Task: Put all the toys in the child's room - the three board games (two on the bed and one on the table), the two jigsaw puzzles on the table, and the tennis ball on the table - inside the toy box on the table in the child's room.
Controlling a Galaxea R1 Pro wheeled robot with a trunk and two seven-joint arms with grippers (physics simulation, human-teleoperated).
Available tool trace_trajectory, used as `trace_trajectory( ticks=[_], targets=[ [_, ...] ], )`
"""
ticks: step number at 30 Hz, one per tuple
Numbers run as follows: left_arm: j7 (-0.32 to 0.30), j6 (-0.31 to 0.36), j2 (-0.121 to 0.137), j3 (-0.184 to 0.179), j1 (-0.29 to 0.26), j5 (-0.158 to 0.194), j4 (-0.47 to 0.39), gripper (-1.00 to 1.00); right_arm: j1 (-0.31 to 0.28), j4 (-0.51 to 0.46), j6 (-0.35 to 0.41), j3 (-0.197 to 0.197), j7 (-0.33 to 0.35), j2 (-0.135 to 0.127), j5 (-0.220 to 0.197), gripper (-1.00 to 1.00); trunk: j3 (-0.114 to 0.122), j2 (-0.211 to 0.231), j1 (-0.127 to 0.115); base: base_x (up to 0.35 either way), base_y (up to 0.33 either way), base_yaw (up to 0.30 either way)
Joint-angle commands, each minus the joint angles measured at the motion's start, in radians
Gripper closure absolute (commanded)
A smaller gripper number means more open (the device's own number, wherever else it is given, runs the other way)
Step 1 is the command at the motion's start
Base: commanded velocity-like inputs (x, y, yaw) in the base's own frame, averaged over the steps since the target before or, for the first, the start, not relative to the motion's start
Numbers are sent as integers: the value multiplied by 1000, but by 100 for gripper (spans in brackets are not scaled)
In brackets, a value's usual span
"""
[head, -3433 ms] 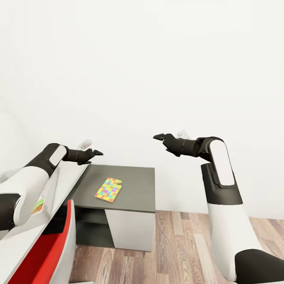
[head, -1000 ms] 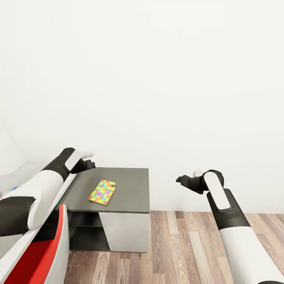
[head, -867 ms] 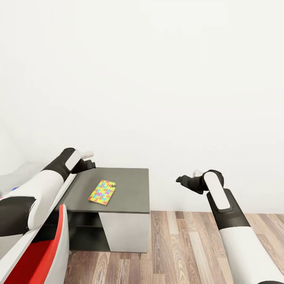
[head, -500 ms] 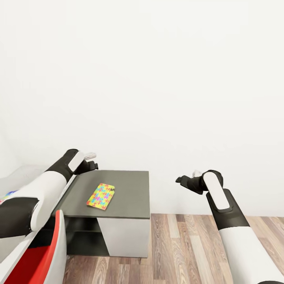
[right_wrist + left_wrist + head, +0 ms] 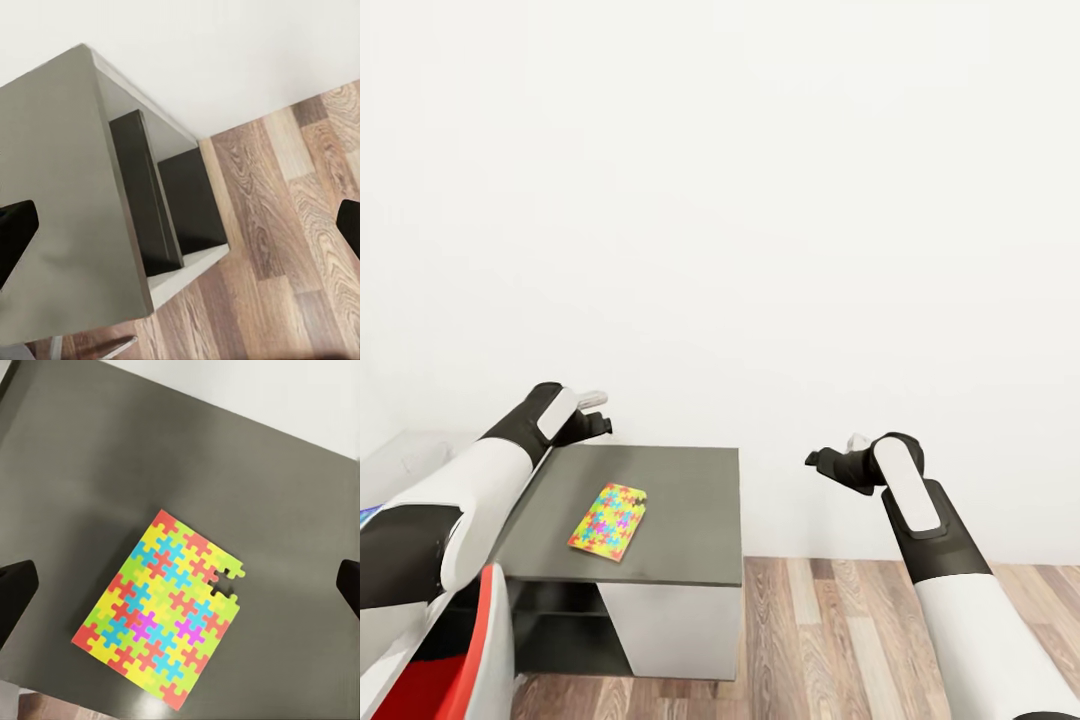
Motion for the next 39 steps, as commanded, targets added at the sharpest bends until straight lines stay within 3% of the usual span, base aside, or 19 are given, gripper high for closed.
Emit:
trace_trajectory(
  ticks=[1,18,32,39],
  targets=[
    [7,3,1,-9,1,11,-1,-100,-1,0,2,2,-10,-1,-9,-100,-2,-2,1,187,55,0],
    [11,18,10,-10,33,12,24,-100,-1,57,3,3,-10,-1,-11,-100,-4,-2,1,35,11,12],
    [11,11,3,-11,34,9,58,-100,-1,85,4,4,-9,-1,-12,-100,-23,-2,1,0,0,68],
    [9,-5,1,-10,34,-12,58,-100,-1,85,4,4,-9,-2,-12,-100,-34,-2,1,0,0,65]
  ],
)
